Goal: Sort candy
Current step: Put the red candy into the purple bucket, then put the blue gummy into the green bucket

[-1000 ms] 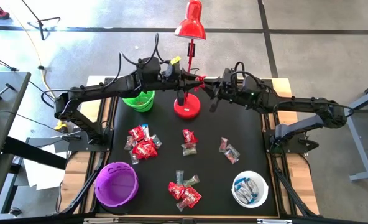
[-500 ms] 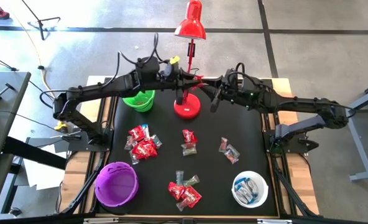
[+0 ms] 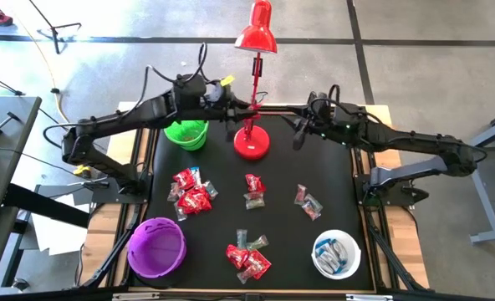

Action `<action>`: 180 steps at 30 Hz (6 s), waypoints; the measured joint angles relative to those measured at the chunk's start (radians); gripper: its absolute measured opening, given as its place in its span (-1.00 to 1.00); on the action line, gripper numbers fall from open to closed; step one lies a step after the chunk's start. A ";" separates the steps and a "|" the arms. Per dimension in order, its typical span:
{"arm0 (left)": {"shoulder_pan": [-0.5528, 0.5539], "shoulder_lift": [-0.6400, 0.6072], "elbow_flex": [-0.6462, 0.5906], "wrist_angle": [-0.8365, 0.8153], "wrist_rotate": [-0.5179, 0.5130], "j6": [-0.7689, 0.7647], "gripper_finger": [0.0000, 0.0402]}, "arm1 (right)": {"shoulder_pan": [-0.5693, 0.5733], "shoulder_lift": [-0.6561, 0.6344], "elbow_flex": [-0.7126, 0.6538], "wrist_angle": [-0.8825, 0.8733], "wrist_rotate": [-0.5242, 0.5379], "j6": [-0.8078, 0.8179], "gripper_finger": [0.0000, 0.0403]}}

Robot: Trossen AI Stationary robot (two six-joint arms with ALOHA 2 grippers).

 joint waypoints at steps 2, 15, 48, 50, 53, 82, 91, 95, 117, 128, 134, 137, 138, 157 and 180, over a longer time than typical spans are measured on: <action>-0.004 -0.034 0.001 -0.105 0.001 -0.047 -0.76 | -0.002 -0.017 0.000 -0.045 0.013 0.033 -0.27; -0.215 -0.192 0.001 -0.775 0.034 -0.626 -0.76 | -0.002 -0.038 0.000 -0.321 0.018 0.193 -0.27; -1.273 -0.041 0.002 -1.117 -0.140 -1.846 -0.76 | 0.078 -0.037 0.000 -0.716 -0.052 0.667 -0.27; -1.285 -0.016 0.002 -1.120 -0.147 -1.817 -0.76 | 0.090 -0.037 0.000 -0.722 -0.052 0.678 -0.27; -1.295 0.006 0.002 -1.129 -0.187 -1.788 -0.76 | 0.109 -0.037 0.000 -0.733 -0.053 0.701 -0.27; -1.167 0.006 0.055 -1.118 -0.397 -1.458 -0.26 | 0.178 -0.014 -0.002 -1.043 -0.146 0.887 -0.27; -0.987 0.002 0.185 -1.117 -0.589 -1.170 -0.26 | 0.133 0.059 -0.002 -1.145 -0.098 0.699 -0.27; -0.914 0.002 0.239 -1.115 -0.695 -1.098 -0.26 | 0.118 0.104 -0.002 -1.140 -0.155 0.623 -0.27; -0.616 0.002 0.362 -1.104 -1.220 -1.056 -0.26 | -0.097 0.195 -0.346 -0.492 0.019 0.761 -0.27; -0.499 0.003 0.362 -1.103 -1.226 -0.893 -0.26 | -0.288 0.225 -0.346 -0.266 0.179 0.980 -0.27; -0.393 -0.017 0.362 -1.117 -1.245 -0.686 -0.26 | -0.415 0.299 -0.346 -0.184 -0.021 1.033 -0.27; -0.320 -0.054 0.362 -1.117 -1.215 -0.596 -0.26 | -0.468 0.340 -0.343 -0.151 -0.082 1.052 -0.27; -0.297 -0.067 0.362 -1.117 -1.207 -0.565 -0.26 | -0.481 0.352 -0.336 -0.147 -0.092 1.052 -0.27; -0.084 -0.281 0.362 -1.111 -1.146 -0.205 -0.26 | -0.585 0.549 -0.125 -0.289 -0.094 1.151 -0.27; -0.085 -0.409 0.362 -1.118 -1.116 -0.066 -0.26 | -0.596 0.615 -0.025 -0.511 -0.134 1.205 -0.49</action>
